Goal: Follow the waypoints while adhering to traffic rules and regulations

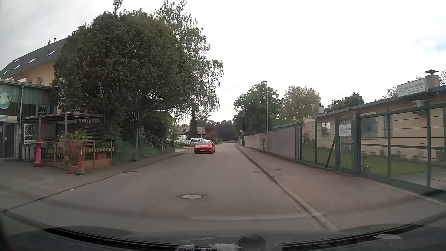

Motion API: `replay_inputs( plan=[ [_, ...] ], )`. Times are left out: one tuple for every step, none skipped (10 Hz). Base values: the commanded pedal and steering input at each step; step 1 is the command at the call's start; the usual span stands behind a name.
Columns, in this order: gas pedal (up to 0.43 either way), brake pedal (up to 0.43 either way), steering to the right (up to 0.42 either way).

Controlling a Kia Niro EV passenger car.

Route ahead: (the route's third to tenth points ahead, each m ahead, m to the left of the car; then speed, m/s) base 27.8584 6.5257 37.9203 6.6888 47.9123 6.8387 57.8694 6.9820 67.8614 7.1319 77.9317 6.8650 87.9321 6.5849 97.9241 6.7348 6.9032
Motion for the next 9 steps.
replay_inputs(
  plan=[
    [0.138, 0.000, 0.000],
    [0.138, 0.000, 0.000],
    [0.138, 0.000, -0.001],
    [0.138, 0.000, -0.001],
    [0.138, 0.000, -0.001],
    [0.138, 0.000, -0.001],
    [0.138, 0.000, -0.001],
    [0.138, 0.000, -0.001],
    [0.138, 0.000, -0.001]
  ],
)
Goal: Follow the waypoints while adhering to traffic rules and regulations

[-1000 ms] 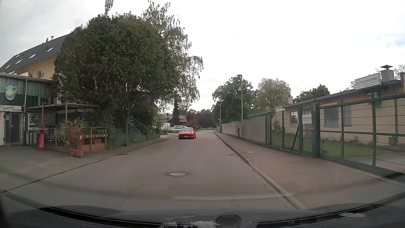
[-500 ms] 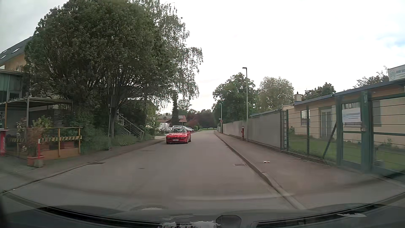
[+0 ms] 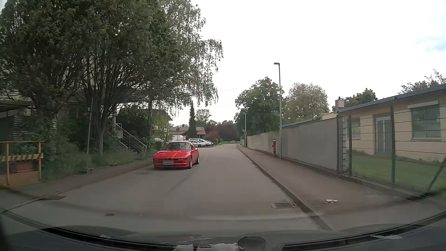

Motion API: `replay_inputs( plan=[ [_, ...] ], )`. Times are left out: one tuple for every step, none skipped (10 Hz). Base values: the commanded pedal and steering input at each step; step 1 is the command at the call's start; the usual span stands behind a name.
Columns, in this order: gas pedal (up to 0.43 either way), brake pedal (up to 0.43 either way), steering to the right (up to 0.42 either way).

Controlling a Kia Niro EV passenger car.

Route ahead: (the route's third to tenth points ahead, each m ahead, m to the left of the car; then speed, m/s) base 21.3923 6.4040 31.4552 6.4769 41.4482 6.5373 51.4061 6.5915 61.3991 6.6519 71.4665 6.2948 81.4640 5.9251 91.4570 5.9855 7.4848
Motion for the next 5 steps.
replay_inputs(
  plan=[
    [0.138, 0.000, -0.001],
    [0.138, 0.000, -0.001],
    [0.138, 0.000, -0.001],
    [0.138, 0.000, -0.001],
    [0.130, 0.000, -0.001]
  ],
)
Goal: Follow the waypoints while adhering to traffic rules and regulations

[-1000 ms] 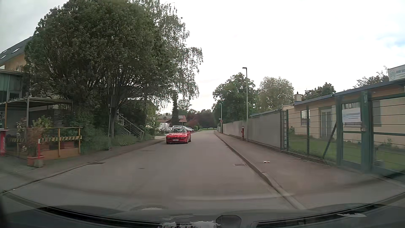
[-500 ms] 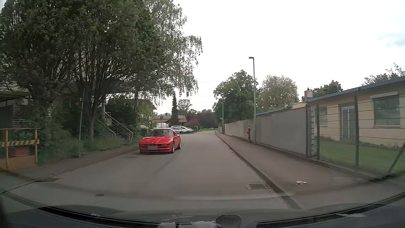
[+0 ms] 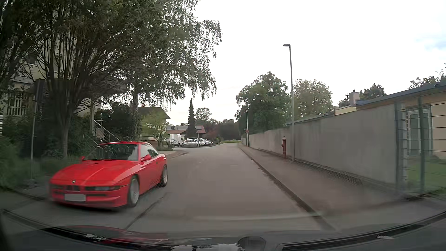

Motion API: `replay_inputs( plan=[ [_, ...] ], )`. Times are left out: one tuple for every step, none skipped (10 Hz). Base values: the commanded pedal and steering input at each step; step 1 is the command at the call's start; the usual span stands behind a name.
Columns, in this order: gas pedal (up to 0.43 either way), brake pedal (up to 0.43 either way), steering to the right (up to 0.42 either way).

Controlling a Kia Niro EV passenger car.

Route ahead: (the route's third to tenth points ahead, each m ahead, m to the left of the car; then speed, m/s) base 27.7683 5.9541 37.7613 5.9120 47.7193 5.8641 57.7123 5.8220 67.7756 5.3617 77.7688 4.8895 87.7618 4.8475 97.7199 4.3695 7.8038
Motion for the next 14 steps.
replay_inputs(
  plan=[
    [0.130, 0.000, -0.001],
    [0.118, 0.000, -0.001],
    [0.118, 0.000, 0.000],
    [0.118, 0.000, 0.002],
    [0.118, 0.000, 0.002],
    [0.118, 0.000, 0.000],
    [0.118, 0.000, 0.002],
    [0.118, 0.000, 0.003],
    [0.118, 0.000, 0.001],
    [0.118, 0.000, 0.001],
    [0.118, 0.000, 0.000],
    [0.118, 0.000, 0.000],
    [0.110, 0.000, 0.000],
    [0.110, 0.000, 0.000]
  ],
)
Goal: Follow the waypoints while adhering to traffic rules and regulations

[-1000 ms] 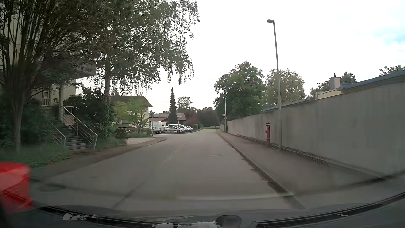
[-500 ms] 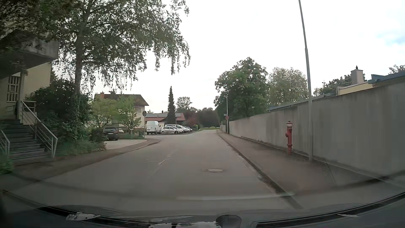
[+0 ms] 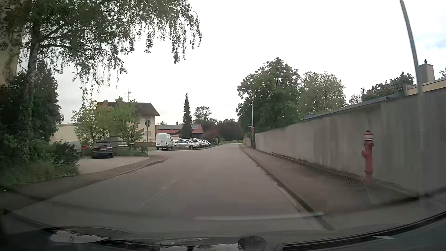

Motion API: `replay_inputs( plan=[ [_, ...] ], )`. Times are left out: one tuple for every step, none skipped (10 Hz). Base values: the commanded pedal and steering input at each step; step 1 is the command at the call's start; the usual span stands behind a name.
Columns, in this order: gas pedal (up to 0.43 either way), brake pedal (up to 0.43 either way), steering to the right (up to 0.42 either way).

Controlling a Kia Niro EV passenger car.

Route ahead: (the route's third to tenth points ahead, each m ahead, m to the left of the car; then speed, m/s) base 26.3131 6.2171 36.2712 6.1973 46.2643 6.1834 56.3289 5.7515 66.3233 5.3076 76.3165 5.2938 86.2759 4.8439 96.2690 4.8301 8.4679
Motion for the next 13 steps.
replay_inputs(
  plan=[
    [0.110, 0.000, 0.000],
    [0.110, 0.000, 0.000],
    [0.110, 0.000, 0.000],
    [0.098, 0.000, 0.000],
    [0.098, 0.000, 0.000],
    [0.098, 0.000, 0.000],
    [0.098, 0.000, 0.000],
    [0.098, 0.000, 0.001],
    [0.098, 0.000, 0.000],
    [0.098, 0.000, 0.000],
    [0.098, 0.000, 0.000],
    [0.098, 0.000, 0.000],
    [0.098, 0.000, 0.000]
  ],
)
